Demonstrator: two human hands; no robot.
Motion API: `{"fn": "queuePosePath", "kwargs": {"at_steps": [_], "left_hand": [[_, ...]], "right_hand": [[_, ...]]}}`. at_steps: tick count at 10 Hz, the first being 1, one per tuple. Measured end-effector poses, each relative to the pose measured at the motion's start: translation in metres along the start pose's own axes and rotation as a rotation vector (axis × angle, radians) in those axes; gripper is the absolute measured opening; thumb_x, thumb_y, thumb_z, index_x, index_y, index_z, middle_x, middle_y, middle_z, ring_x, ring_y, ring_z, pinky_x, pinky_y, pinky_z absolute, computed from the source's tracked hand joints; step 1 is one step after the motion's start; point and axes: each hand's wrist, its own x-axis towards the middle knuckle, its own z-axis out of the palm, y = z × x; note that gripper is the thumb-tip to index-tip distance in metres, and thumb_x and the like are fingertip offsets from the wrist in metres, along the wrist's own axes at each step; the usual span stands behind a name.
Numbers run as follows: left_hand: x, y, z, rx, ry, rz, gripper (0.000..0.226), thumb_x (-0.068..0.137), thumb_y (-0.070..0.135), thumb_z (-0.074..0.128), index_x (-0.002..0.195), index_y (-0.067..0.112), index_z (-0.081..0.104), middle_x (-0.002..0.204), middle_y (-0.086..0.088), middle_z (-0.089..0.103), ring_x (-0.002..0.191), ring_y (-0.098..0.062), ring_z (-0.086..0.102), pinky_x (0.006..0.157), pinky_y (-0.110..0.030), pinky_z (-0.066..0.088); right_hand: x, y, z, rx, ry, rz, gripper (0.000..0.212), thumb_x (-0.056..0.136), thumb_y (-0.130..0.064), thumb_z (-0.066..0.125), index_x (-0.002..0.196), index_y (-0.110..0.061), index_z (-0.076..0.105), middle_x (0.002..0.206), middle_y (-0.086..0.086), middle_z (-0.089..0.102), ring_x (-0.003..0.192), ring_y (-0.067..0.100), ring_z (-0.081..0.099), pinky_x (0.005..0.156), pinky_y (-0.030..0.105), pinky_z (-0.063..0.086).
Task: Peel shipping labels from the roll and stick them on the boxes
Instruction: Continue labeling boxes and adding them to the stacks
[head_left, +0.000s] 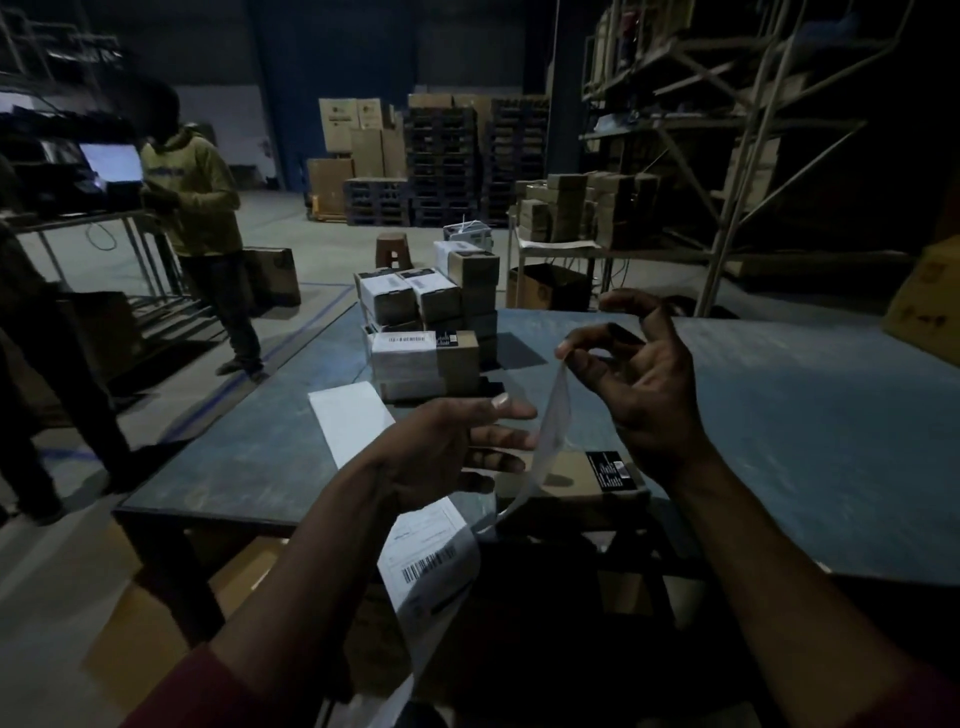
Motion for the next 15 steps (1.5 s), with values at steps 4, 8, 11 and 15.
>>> {"fn": "queuePosePath", "kwargs": {"at_steps": [4, 8, 11, 15], "left_hand": [[-0.019, -0.020, 0.039, -0.148, -0.175, 0.105, 0.024, 0.088, 0.016, 0.079, 0.100, -0.004, 0.080, 0.090, -0.024, 0.075, 0.074, -0.023, 0.067, 0.077, -0.023, 0.057], [-0.008, -0.036, 0.031, -0.125, 0.568, 0.219, 0.012, 0.090, -0.003, 0.074, 0.098, 0.005, 0.078, 0.092, -0.015, 0.080, 0.072, -0.020, 0.076, 0.082, -0.041, 0.055], [0.011, -0.040, 0.031, 0.038, 0.590, 0.157, 0.011, 0.087, 0.003, 0.081, 0.097, 0.004, 0.078, 0.089, -0.013, 0.081, 0.071, -0.019, 0.073, 0.062, -0.027, 0.051], [0.024, -0.037, 0.024, 0.092, 0.593, 0.079, 0.038, 0.078, -0.002, 0.087, 0.112, 0.001, 0.072, 0.092, -0.018, 0.080, 0.079, -0.030, 0.078, 0.062, -0.030, 0.059]], "right_hand": [[-0.004, 0.007, 0.011, 0.081, 0.062, 0.042, 0.045, 0.093, 0.011, 0.066, 0.120, -0.020, 0.050, 0.095, 0.000, 0.078, 0.103, 0.017, 0.074, 0.091, 0.029, 0.056], [-0.023, 0.031, -0.030, -0.001, 0.279, 0.355, 0.022, 0.095, 0.002, 0.069, 0.108, -0.016, 0.067, 0.098, 0.007, 0.079, 0.081, 0.017, 0.070, 0.061, 0.029, 0.058], [-0.059, 0.040, -0.031, -0.006, 0.252, 0.735, 0.025, 0.083, -0.025, 0.087, 0.090, -0.005, 0.073, 0.081, 0.019, 0.076, 0.062, 0.028, 0.061, 0.051, 0.027, 0.044], [-0.047, 0.043, -0.033, -0.182, 0.217, 0.861, 0.034, 0.077, -0.001, 0.087, 0.107, -0.005, 0.070, 0.073, 0.019, 0.076, 0.054, 0.020, 0.067, 0.041, 0.023, 0.045]]}}
